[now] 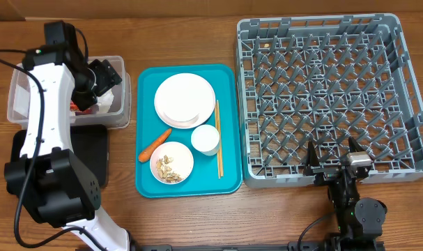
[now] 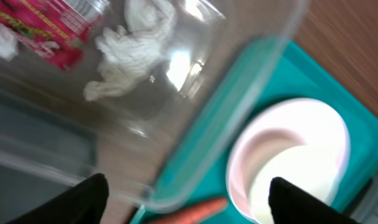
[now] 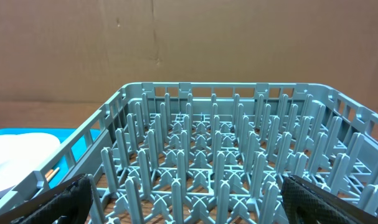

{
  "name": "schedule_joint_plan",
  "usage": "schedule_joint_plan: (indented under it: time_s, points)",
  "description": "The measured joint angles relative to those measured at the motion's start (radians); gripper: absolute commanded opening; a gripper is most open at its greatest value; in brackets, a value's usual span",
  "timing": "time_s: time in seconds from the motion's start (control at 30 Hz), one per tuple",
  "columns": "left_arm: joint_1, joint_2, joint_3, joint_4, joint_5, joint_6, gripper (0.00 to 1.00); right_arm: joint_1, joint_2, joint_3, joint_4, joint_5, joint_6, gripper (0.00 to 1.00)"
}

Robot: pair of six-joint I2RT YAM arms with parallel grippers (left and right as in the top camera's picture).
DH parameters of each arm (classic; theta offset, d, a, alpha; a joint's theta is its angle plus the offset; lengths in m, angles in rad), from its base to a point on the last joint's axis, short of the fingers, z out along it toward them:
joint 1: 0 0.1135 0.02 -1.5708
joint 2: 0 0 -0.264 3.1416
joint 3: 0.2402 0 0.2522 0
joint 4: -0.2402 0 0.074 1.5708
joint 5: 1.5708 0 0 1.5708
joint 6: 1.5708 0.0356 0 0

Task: Sort waste into correct bins and load items into the dishwasher
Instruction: 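Carry the tissue left and release it into the clear bin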

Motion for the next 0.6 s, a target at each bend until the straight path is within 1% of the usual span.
schedule_joint_plan:
  time_s: [0.1,0.27,0.3,0.43,0.5,0.6]
  points:
    - [0.0,0.0,0.045,-0.082,0.093,0.009,1.0,0.0,0.0,0.0,0.0,0.0,0.0,1.0]
    - [0.0,0.0,0.051,-0.203,0.244,0.055,1.0,0.0,0.0,0.0,0.0,0.0,0.0,1.0]
    - [0.0,0.0,0.051,-0.225,0.261,0.062,0.98,0.0,0.0,0.0,0.0,0.0,0.0,1.0]
    - [-0.006,0.0,0.051,-0.307,0.294,0.093,0.83,0.0,0.0,0.0,0.0,0.0,0.0,1.0]
    - [-0.019,0.0,0.051,-0.342,0.291,0.108,0.8,0.0,0.0,0.0,0.0,0.0,0.0,1.0]
    - [-0.055,0.0,0.051,-0.389,0.27,0.124,0.74,0.0,0.0,0.0,0.0,0.0,0.0,1.0]
